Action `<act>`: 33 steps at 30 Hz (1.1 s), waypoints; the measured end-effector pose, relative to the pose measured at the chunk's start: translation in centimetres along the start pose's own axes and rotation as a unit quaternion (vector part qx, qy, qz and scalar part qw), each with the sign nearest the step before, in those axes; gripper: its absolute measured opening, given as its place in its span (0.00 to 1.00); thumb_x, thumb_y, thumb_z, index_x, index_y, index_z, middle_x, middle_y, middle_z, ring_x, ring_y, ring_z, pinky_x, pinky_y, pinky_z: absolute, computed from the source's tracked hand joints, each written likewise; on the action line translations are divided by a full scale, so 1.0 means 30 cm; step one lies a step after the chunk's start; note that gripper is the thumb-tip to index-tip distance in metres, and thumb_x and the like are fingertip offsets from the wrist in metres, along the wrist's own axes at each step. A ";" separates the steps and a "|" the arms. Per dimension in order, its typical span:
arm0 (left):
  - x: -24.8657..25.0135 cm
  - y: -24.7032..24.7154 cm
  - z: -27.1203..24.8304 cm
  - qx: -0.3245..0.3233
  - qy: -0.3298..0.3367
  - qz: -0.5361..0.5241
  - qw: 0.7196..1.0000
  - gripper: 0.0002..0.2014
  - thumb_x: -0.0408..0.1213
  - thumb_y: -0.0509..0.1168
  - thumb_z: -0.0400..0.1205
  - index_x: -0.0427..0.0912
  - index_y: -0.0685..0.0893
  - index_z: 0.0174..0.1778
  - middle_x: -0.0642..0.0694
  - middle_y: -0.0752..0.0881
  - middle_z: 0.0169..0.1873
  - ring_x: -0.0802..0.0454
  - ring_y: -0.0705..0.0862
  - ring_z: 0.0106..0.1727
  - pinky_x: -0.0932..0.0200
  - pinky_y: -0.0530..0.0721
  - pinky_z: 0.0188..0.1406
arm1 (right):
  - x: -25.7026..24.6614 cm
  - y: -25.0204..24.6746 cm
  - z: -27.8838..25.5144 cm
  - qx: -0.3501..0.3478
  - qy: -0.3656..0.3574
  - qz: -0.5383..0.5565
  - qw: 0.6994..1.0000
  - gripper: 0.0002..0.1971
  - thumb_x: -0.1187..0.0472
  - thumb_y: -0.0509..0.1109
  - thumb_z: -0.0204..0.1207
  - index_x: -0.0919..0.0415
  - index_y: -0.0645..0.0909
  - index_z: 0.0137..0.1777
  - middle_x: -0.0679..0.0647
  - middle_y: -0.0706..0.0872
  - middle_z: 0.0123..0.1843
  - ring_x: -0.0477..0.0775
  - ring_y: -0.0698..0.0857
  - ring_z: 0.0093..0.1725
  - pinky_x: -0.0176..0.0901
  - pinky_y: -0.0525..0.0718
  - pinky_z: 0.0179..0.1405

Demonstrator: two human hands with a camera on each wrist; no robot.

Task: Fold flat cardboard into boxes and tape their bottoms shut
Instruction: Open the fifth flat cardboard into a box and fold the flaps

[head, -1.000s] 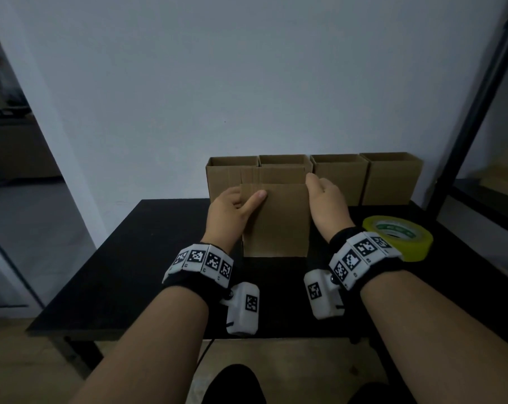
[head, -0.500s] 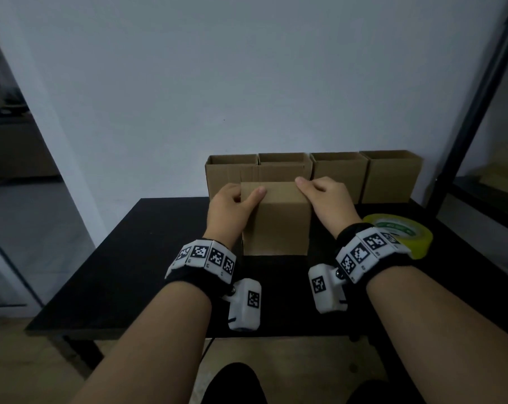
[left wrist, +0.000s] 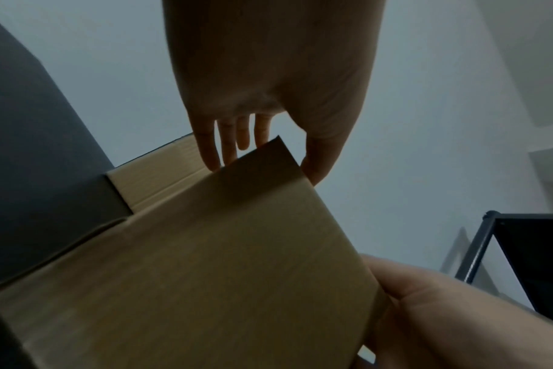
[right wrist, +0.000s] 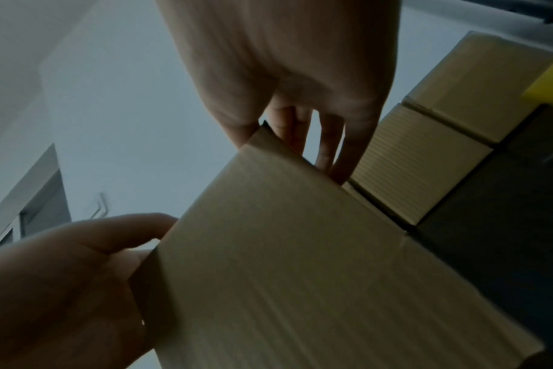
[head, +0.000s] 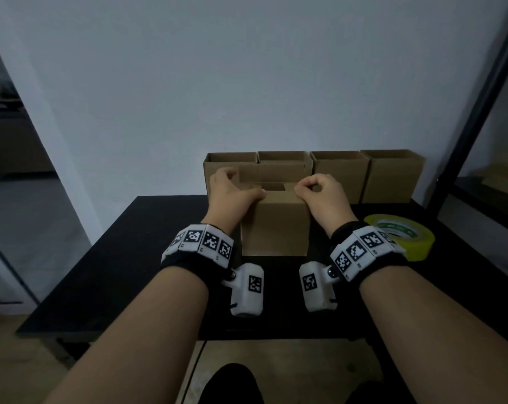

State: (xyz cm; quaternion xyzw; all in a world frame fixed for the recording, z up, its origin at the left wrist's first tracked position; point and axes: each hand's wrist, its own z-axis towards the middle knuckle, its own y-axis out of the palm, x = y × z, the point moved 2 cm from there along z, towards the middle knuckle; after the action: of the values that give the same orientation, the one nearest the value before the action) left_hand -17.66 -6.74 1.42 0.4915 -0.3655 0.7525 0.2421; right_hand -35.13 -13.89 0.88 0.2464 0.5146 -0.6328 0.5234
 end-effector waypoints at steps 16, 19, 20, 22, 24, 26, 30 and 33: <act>-0.009 0.071 -0.025 -0.019 -0.028 -0.119 0.992 0.35 0.41 0.72 0.78 0.49 0.62 0.79 0.53 0.72 0.65 0.55 0.72 0.66 0.59 0.72 0.64 | 0.018 0.019 0.027 -0.101 0.079 0.184 0.975 0.31 0.58 0.71 0.74 0.48 0.70 0.79 0.55 0.76 0.76 0.55 0.76 0.75 0.60 0.75 0.74; -0.017 0.070 -0.020 -0.027 -0.022 -0.119 0.992 0.27 0.42 0.72 0.78 0.49 0.69 0.71 0.55 0.75 0.58 0.60 0.77 0.56 0.65 0.74 0.50 | 0.014 0.006 0.021 -0.093 0.072 0.178 0.977 0.17 0.60 0.71 0.79 0.51 0.79 0.68 0.52 0.83 0.65 0.53 0.82 0.65 0.52 0.81 0.66; -0.017 0.071 -0.018 -0.028 -0.018 -0.110 0.993 0.24 0.43 0.72 0.78 0.49 0.70 0.67 0.56 0.75 0.55 0.65 0.75 0.51 0.68 0.73 0.44 | 0.016 0.002 0.019 -0.097 0.071 0.176 0.977 0.14 0.61 0.71 0.80 0.52 0.80 0.65 0.51 0.84 0.61 0.52 0.83 0.62 0.48 0.83 0.62; -0.018 0.073 -0.013 -0.022 -0.014 -0.094 0.995 0.21 0.47 0.70 0.79 0.49 0.72 0.63 0.56 0.75 0.54 0.67 0.73 0.48 0.70 0.69 0.39 | 0.014 -0.004 0.015 -0.108 0.069 0.168 0.977 0.12 0.58 0.73 0.79 0.52 0.82 0.61 0.50 0.85 0.56 0.52 0.85 0.57 0.45 0.85 0.56; -0.013 0.077 -0.012 -0.012 -0.013 -0.081 0.997 0.19 0.52 0.67 0.80 0.48 0.73 0.61 0.53 0.77 0.55 0.63 0.75 0.50 0.70 0.69 0.38 | 0.006 -0.006 0.018 -0.109 0.073 0.150 0.980 0.12 0.53 0.74 0.78 0.53 0.83 0.59 0.50 0.86 0.53 0.50 0.86 0.53 0.43 0.84 0.49; -0.008 0.082 -0.011 -0.003 -0.018 -0.077 0.997 0.16 0.54 0.62 0.83 0.47 0.73 0.58 0.50 0.79 0.55 0.58 0.78 0.51 0.68 0.71 0.38 | -0.008 -0.003 0.026 -0.101 0.090 0.134 0.982 0.12 0.48 0.70 0.80 0.55 0.84 0.56 0.51 0.87 0.52 0.50 0.86 0.52 0.43 0.83 0.49; -0.012 0.084 0.007 -0.008 -0.027 -0.047 0.999 0.12 0.47 0.57 0.86 0.46 0.75 0.62 0.46 0.78 0.62 0.53 0.78 0.59 0.61 0.74 0.54 | -0.034 0.013 0.048 -0.074 0.123 0.113 0.983 0.11 0.53 0.66 0.83 0.59 0.84 0.54 0.54 0.86 0.52 0.52 0.84 0.53 0.44 0.81 0.49; -0.004 0.085 0.013 -0.029 -0.021 -0.027 0.999 0.15 0.40 0.57 0.86 0.44 0.77 0.68 0.47 0.77 0.65 0.54 0.75 0.59 0.62 0.73 0.56 | -0.038 0.043 0.047 -0.058 0.139 0.104 0.983 0.06 0.61 0.64 0.82 0.56 0.81 0.55 0.53 0.83 0.53 0.52 0.81 0.52 0.43 0.78 0.44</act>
State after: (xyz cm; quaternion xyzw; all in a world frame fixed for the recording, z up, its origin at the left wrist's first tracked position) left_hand -19.23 -8.62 0.60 0.5098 -0.3784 0.7243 0.2690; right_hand -33.25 -14.61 1.84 0.3536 0.5899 -0.5037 0.5227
